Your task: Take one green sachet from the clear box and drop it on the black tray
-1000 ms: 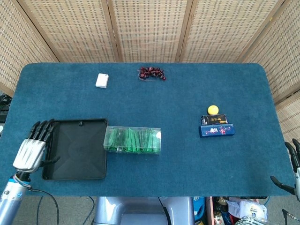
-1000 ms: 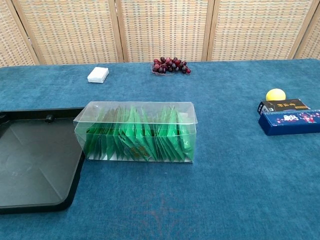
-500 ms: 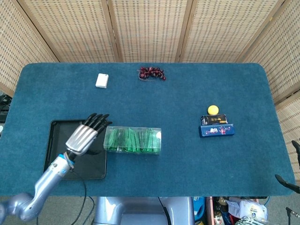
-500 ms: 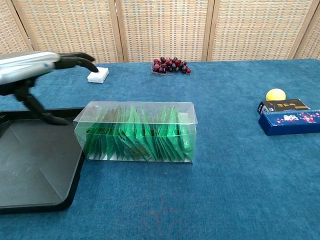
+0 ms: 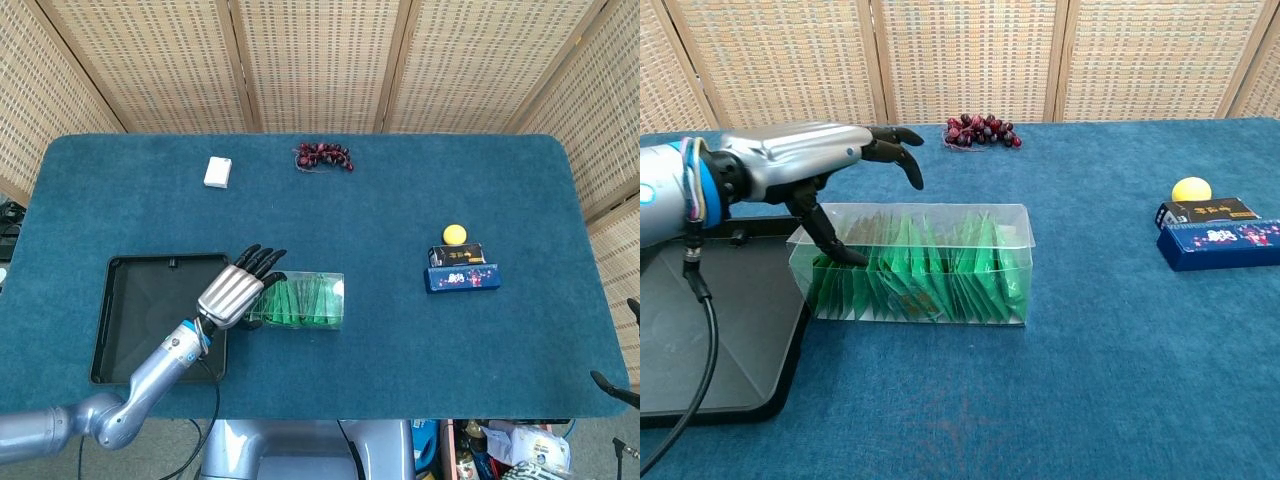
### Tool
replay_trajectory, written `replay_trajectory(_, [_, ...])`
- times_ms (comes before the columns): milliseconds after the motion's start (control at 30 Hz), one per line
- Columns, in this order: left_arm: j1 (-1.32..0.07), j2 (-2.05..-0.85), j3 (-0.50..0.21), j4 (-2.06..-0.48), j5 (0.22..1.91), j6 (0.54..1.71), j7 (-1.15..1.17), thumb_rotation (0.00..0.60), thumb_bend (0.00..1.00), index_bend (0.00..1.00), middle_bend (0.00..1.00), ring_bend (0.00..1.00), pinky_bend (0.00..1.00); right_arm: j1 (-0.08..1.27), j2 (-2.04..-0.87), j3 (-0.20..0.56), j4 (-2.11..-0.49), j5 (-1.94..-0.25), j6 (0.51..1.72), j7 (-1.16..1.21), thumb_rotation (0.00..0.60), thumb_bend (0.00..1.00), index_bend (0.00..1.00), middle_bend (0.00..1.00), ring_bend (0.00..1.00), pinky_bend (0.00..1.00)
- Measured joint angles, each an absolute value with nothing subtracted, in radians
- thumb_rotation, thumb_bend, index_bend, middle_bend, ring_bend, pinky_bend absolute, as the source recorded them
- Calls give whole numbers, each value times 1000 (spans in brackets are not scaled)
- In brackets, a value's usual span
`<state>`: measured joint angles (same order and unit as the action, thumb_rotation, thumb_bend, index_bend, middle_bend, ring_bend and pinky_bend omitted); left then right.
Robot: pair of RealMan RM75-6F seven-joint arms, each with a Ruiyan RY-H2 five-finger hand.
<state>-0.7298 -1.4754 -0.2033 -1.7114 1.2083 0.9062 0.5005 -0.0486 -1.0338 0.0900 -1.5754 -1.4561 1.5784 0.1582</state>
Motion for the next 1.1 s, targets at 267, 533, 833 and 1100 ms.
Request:
replay_trajectory(267, [-780,-1527,-206,-1669,1143,903,540,600,174,285,0,0,0,-44,-1033,93,-1569,-1440,1558,170,600,0,0,0,0,0])
replay_trajectory(533, [-808,-1540,-205,-1658,1109,906,537,600,297,300,0,0,0,-42,-1031,93,-1566,-1432,1545,178,600,0,0,0,0,0])
replay_trajectory(833, [-828,-1531,-209,-1660,1086,902,516,600,365,331,0,0,0,-40,-1032,91,-1567,-1432,1537,176,600,0,0,0,0,0])
replay_trajectory(1100, [-848,-1518,-235,-1661,1036,904,499,600,473,368,0,0,0,-40,-1032,92,-1567,-1430,1537,176,600,0,0,0,0,0])
